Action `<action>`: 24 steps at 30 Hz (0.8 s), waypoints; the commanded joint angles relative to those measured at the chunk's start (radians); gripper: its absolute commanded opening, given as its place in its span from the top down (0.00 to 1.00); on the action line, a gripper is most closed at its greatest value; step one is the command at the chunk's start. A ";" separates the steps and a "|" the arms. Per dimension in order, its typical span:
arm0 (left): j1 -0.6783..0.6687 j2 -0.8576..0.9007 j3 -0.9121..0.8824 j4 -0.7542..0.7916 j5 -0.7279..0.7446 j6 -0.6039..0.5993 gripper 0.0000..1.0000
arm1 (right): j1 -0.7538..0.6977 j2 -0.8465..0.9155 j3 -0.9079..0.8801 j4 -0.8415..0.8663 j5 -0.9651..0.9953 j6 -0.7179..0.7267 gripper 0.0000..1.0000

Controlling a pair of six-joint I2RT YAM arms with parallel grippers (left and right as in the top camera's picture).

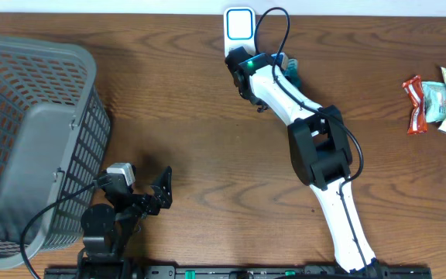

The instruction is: Scan the item barcode

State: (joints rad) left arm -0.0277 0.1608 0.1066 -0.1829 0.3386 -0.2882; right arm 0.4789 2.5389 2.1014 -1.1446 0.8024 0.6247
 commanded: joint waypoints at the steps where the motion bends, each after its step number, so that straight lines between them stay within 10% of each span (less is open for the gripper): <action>1: 0.005 -0.004 0.004 0.000 0.009 -0.002 0.02 | 0.029 -0.012 0.033 0.004 0.037 0.133 0.99; 17: 0.005 -0.004 0.004 0.000 0.009 -0.002 0.02 | 0.220 -0.029 0.030 -0.051 -0.266 -0.150 0.99; 24: 0.005 -0.004 0.004 0.000 0.009 -0.002 0.02 | 0.320 -0.034 0.038 -0.071 -0.333 -0.224 0.37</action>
State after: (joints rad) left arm -0.0277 0.1608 0.1066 -0.1829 0.3389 -0.2882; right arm 0.7692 2.5183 2.1277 -1.2137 0.5816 0.4496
